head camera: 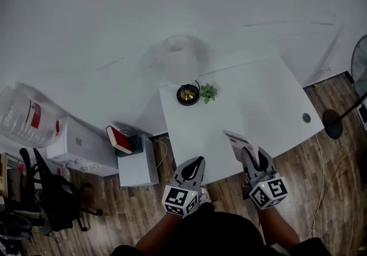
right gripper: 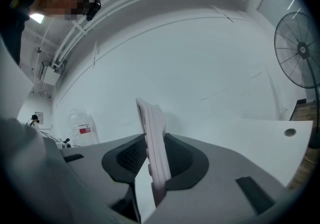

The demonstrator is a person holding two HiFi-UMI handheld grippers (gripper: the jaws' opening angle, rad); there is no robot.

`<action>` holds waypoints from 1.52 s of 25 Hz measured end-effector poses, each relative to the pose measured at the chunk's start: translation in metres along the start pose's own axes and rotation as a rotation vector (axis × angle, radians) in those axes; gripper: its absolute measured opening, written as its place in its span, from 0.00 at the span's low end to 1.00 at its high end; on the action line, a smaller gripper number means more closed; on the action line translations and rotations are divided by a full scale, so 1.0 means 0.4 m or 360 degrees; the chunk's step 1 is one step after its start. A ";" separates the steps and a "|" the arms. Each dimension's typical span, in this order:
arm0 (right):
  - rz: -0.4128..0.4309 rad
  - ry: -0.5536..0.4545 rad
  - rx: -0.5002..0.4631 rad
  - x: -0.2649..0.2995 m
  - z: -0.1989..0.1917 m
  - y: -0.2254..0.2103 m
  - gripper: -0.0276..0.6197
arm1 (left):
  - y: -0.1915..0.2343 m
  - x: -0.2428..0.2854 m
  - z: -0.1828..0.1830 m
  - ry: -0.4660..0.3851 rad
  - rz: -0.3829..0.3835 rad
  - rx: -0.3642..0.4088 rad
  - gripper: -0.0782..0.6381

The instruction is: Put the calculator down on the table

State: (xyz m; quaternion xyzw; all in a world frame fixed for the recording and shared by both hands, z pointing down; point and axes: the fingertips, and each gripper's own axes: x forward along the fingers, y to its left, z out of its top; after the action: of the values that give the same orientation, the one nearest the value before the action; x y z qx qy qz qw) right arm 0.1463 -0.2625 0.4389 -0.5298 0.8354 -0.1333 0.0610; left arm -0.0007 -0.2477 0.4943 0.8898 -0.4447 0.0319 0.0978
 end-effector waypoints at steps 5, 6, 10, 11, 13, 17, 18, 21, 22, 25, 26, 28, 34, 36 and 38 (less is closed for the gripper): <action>0.0012 0.0150 0.0042 0.120 0.001 -0.022 0.23 | 0.095 0.046 0.020 -0.0032 0.0039 -0.0138 0.14; 0.0029 0.0161 0.0044 0.145 0.003 -0.022 0.23 | 0.114 0.054 0.026 -0.0041 0.0053 -0.0147 0.14; 0.0061 0.0200 0.0095 0.222 -0.007 -0.042 0.23 | 0.156 0.086 0.029 -0.0040 0.0111 -0.0149 0.14; 0.0067 0.0205 0.0118 0.240 -0.011 -0.049 0.23 | 0.163 0.094 0.027 -0.0034 0.0126 -0.0145 0.14; 0.0080 0.0221 0.0183 0.279 -0.024 -0.065 0.23 | 0.179 0.112 0.022 -0.0017 0.0158 -0.0136 0.14; 0.0093 0.0313 0.0300 0.348 -0.073 -0.108 0.23 | 0.203 0.146 0.013 0.0017 0.0238 -0.0168 0.14; 0.0092 0.0345 0.0331 0.362 -0.091 -0.120 0.23 | 0.209 0.152 0.013 0.0020 0.0259 -0.0187 0.14; 0.0077 0.0448 0.0459 0.402 -0.151 -0.161 0.23 | 0.232 0.174 0.015 0.0024 0.0323 -0.0247 0.14; 0.0070 0.0480 0.0511 0.413 -0.170 -0.174 0.23 | 0.239 0.181 0.014 0.0023 0.0346 -0.0257 0.14; 0.0051 0.0563 0.0651 0.445 -0.224 -0.208 0.23 | 0.250 0.196 0.006 0.0024 0.0405 -0.0259 0.14; 0.0046 0.0586 0.0692 0.457 -0.242 -0.218 0.23 | 0.254 0.200 0.002 0.0029 0.0422 -0.0256 0.14; 0.0038 0.0633 0.0788 0.486 -0.282 -0.237 0.23 | 0.262 0.209 -0.010 0.0046 0.0449 -0.0250 0.14; 0.0044 0.0800 0.0900 0.558 -0.397 -0.254 0.23 | 0.270 0.206 -0.047 0.0109 0.0515 -0.0243 0.14; 0.0039 0.0845 0.0961 0.571 -0.426 -0.247 0.23 | 0.275 0.207 -0.053 0.0119 0.0533 -0.0244 0.14; 0.0029 0.0891 0.1046 0.574 -0.454 -0.237 0.23 | 0.274 0.212 -0.059 0.0127 0.0539 -0.0247 0.14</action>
State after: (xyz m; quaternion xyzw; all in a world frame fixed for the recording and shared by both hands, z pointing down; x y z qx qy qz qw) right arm 0.0854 -0.4787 0.6489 -0.4183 0.7374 -0.5304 -0.0013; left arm -0.0364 -0.3735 0.5455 0.7902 -0.5848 0.0486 0.1768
